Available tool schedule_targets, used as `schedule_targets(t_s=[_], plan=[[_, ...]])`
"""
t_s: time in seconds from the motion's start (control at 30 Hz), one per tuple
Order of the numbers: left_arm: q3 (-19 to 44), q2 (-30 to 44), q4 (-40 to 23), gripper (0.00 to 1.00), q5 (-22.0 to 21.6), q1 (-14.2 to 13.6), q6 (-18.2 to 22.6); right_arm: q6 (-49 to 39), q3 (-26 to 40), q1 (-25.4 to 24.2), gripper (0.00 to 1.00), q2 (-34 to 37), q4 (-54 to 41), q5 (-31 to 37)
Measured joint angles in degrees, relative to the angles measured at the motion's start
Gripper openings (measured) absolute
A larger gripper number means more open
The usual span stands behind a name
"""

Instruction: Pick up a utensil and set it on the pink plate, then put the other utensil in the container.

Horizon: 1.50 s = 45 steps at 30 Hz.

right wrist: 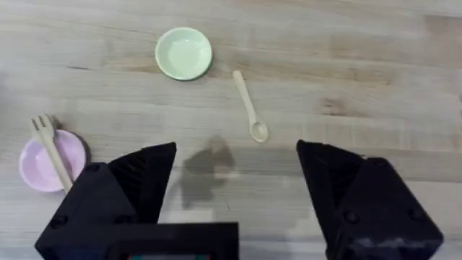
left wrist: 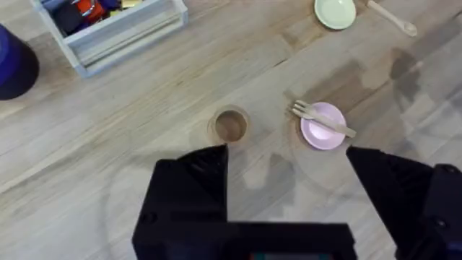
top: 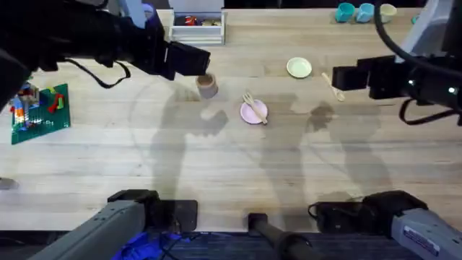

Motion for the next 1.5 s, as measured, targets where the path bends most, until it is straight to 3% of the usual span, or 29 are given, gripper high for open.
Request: schedule_targets(t_s=[0.1, 0.37, 0.57, 0.83, 1.1, 1.3, 1.5], plan=[[0.09, 1.95, -0.72, 0.992, 3.26, 3.26, 2.62, -0.92, 0.00, -1.58, 0.996, -0.44, -1.27, -0.02], [0.11, 3.66, -3.41, 0.991, 15.95, 18.06, 13.15, -2.21, 0.02, -2.87, 0.996, -0.44, -1.96, 0.00], [0.54, 7.36, -2.69, 0.992, 20.08, 23.09, 20.17, -2.84, 0.04, -2.87, 0.997, -0.44, -1.95, -0.01], [0.72, 17.38, -2.45, 0.993, 20.86, 24.28, 25.38, -2.86, 0.33, -2.87, 0.996, -0.44, -3.20, 0.00], [0.72, 24.23, -1.11, 0.993, 21.36, 24.28, 33.79, -3.05, 1.40, -2.87, 0.996, -0.44, -3.82, 0.00], [0.74, 28.25, 6.92, 0.994, 21.41, 24.30, 36.03, -3.10, 1.40, -4.40, 0.996, -0.27, -4.06, 0.00], [0.74, 29.51, 7.89, 0.993, 21.73, 24.28, 38.60, -3.10, 1.40, -6.11, 0.997, 0.94, -4.10, 0.00]])
